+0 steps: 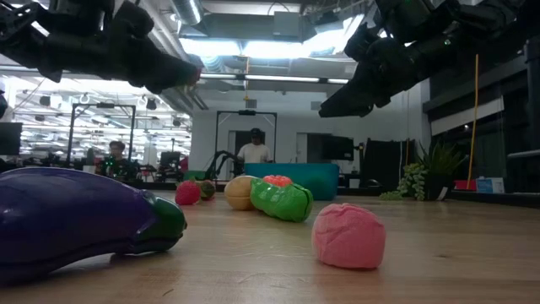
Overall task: Pick and placing Produce into tupperware
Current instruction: Put the top red strawberry into the blue bin
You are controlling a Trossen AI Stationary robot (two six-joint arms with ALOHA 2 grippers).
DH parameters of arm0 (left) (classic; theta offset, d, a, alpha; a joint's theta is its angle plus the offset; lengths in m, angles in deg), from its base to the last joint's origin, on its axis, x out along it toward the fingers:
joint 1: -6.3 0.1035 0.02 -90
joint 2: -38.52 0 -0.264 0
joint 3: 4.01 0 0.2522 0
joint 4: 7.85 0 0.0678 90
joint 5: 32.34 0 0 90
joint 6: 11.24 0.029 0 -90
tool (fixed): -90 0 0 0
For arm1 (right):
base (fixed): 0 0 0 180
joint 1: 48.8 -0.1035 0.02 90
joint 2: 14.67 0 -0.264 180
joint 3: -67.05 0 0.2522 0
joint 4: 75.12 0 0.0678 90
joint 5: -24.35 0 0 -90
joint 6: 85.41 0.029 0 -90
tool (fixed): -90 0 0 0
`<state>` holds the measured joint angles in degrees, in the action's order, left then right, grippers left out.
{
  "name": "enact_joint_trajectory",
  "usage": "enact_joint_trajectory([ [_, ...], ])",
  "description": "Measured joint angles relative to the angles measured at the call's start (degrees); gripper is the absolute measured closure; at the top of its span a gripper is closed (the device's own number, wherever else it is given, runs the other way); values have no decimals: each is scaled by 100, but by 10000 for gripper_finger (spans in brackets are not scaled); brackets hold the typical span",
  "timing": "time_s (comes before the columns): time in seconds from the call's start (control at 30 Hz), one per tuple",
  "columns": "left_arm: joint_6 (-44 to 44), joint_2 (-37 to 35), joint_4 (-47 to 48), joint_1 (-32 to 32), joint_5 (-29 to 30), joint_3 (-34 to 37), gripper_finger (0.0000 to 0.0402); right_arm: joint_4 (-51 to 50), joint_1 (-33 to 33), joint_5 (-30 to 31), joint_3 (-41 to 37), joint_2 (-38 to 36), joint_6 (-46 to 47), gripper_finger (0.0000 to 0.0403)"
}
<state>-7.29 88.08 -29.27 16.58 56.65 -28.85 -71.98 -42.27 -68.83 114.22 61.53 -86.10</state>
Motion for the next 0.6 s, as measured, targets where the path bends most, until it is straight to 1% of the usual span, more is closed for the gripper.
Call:
enact_joint_trajectory([
  [0.17,6,0,2,7,-328,0,272,0,0,-2,0,0,0,232],
  [0.33,68,35,12,7,-1159,0,272,0,-1,-2,0,0,0,232],
  [0.47,68,84,-14,21,-1236,-2,272,0,0,0,0,0,0,232],
  [0.6,65,248,-2,199,-1492,-25,272,2,0,0,0,0,-107,232],
])
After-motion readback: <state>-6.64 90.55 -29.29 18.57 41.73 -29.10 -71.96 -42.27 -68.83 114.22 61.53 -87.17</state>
